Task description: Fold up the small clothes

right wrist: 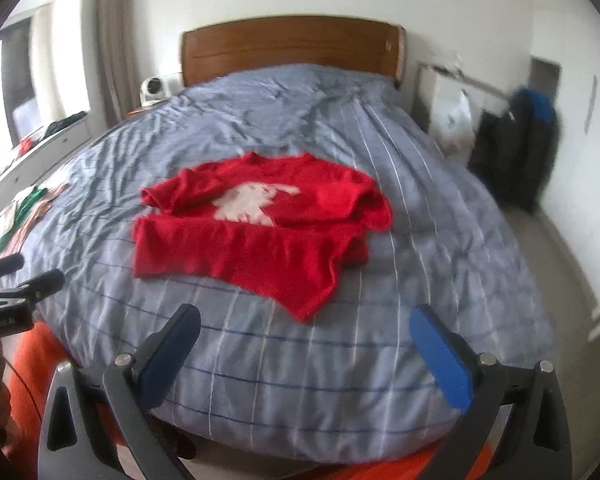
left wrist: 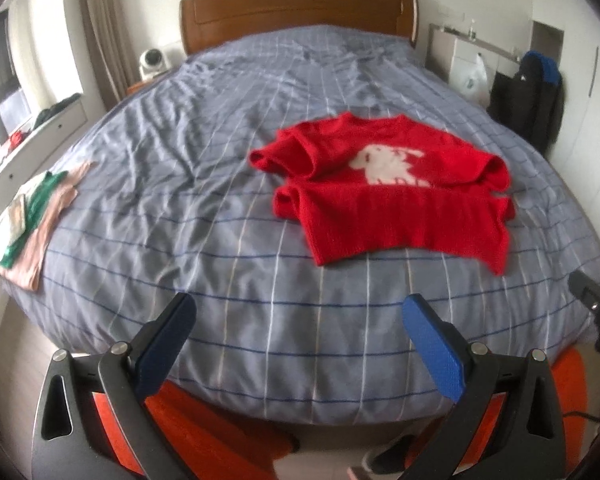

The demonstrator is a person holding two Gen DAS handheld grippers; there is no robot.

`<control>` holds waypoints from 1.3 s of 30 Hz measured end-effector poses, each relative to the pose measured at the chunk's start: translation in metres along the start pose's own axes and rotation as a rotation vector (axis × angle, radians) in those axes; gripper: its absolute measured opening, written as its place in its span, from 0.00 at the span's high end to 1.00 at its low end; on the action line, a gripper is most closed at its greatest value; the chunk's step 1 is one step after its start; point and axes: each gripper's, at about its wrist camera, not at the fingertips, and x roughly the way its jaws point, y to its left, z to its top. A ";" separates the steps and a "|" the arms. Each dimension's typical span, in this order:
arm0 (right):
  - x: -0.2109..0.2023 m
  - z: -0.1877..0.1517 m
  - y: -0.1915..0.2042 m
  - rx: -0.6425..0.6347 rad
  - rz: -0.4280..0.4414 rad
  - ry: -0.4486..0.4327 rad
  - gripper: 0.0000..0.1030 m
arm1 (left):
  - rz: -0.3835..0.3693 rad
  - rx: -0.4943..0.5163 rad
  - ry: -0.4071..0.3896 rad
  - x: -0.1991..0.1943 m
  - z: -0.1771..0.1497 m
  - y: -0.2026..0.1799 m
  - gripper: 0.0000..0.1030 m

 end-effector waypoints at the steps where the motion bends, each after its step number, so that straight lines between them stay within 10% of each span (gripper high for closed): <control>1: 0.005 -0.003 0.001 -0.008 -0.007 0.019 0.00 | -0.001 0.005 0.007 0.003 -0.002 -0.002 0.00; 19: 0.010 -0.012 -0.002 -0.069 -0.149 0.031 0.00 | -0.001 0.080 0.019 0.005 -0.009 -0.029 0.00; 39: 0.007 -0.012 0.009 -0.083 -0.099 0.016 0.00 | -0.005 0.075 0.031 0.008 -0.013 -0.025 0.00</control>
